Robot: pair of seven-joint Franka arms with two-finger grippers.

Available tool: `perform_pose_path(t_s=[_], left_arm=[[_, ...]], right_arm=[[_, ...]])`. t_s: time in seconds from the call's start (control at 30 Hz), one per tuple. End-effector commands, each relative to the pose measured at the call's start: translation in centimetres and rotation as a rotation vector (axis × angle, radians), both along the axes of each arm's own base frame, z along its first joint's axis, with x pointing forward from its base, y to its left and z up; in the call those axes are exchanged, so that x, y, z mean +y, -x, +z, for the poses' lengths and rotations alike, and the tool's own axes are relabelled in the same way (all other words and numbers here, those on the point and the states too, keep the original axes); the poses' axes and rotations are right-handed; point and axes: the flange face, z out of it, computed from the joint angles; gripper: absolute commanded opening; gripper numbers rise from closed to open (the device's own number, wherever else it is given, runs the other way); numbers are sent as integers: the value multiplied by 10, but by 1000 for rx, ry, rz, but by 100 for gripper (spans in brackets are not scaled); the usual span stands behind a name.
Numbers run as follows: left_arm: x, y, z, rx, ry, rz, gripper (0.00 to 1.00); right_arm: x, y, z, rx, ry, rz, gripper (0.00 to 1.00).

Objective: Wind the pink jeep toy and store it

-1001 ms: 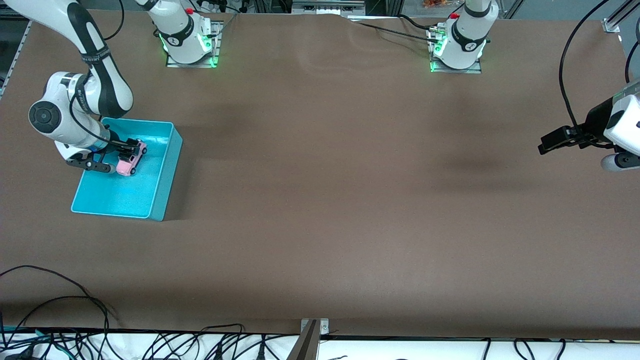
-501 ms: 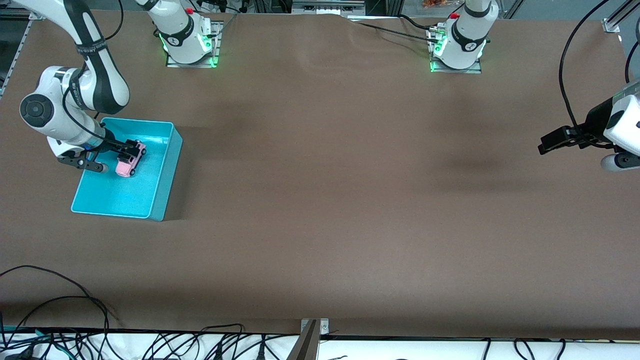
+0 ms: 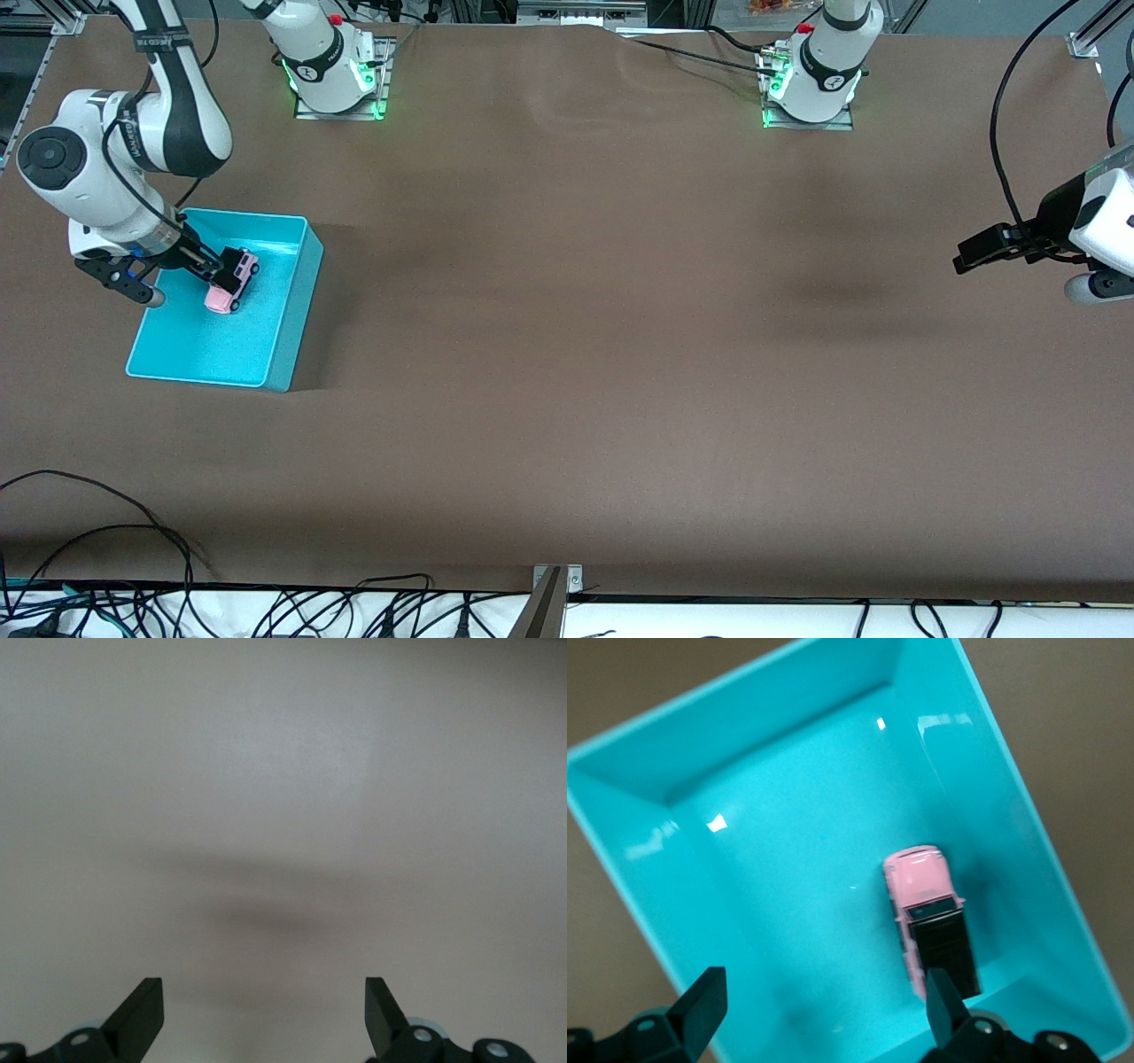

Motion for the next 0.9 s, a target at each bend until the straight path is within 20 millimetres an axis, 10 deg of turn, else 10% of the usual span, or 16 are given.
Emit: perform_pose_path(t_s=[0.0, 0.3, 0.4, 0.87], left_arm=[[-1, 3, 0, -10, 8, 6, 100], [-2, 2, -1, -9, 8, 4, 100], [-2, 2, -1, -9, 8, 4, 100], [-3, 2, -1, -9, 8, 3, 100]], right_arm=[[25, -11, 20, -48, -23, -174, 100], [43, -21, 16, -79, -15, -227, 99], [43, -31, 28, -110, -19, -232, 89], [36, -57, 82, -148, -23, -192, 100]])
